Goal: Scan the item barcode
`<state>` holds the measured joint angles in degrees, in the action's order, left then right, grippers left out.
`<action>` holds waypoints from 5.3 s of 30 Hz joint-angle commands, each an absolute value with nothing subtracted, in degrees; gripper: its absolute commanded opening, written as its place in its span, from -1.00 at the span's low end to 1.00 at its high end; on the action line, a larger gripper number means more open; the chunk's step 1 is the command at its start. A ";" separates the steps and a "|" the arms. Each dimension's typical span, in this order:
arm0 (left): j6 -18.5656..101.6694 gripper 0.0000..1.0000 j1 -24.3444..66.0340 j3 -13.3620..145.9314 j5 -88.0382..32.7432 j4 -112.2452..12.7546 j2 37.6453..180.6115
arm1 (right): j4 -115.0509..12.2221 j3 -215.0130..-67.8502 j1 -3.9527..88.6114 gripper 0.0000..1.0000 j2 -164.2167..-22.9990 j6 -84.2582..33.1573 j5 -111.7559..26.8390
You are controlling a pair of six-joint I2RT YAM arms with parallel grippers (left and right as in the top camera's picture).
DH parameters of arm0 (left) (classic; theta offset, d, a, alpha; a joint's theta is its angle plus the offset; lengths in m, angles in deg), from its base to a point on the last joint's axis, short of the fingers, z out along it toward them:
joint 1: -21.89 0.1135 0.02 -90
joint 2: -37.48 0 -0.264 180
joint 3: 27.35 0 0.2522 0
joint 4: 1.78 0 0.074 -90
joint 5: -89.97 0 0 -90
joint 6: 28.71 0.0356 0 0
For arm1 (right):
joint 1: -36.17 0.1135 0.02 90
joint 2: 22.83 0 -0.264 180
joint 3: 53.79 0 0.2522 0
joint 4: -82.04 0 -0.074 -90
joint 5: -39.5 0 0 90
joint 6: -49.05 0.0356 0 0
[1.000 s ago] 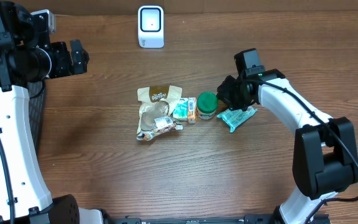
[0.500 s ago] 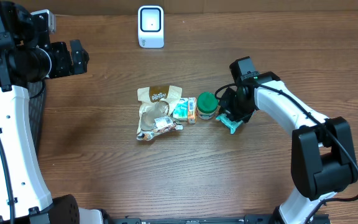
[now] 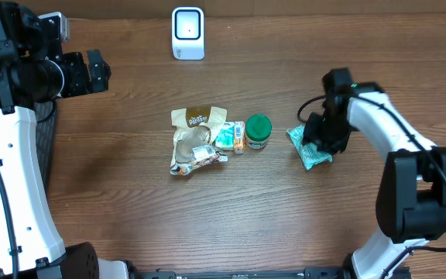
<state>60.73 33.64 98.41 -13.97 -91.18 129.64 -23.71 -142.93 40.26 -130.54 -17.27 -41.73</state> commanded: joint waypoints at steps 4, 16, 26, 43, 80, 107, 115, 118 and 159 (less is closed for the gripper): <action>59.99 0.99 33.88 98.85 -14.47 -91.20 129.66 | -14.36 -154.73 33.66 -0.18 -129.01 -21.49 -36.92; 59.99 0.99 33.88 98.85 -14.47 -91.18 129.66 | -11.32 -137.86 31.91 -0.18 -129.01 -21.44 -46.60; 59.99 0.99 33.88 98.85 -14.47 -91.20 129.68 | -17.20 -128.57 31.96 -0.17 -129.01 -19.54 -45.16; 59.99 0.99 33.88 98.85 -14.47 -91.18 129.68 | -41.57 -126.75 31.89 -0.16 -129.03 -18.34 -44.26; 59.99 0.99 33.88 98.85 -14.47 -91.18 129.68 | -51.45 -126.45 31.94 -0.10 -130.03 -24.04 -23.13; 59.99 0.99 33.88 98.85 -14.47 -91.20 129.68 | -32.13 -145.01 30.80 -0.92 -107.21 -32.11 -10.65; 59.99 0.99 33.88 98.85 -14.47 -91.18 129.68 | -32.78 -144.98 42.86 -0.92 -106.97 -31.08 -13.14; 59.99 0.99 33.88 98.85 -14.47 -91.18 129.68 | -32.76 -144.98 44.02 -0.92 -106.97 -28.44 -12.98; 59.99 0.99 33.88 98.85 -14.47 -91.20 129.71 | -39.62 -189.86 62.86 -0.92 -136.59 -41.68 -73.44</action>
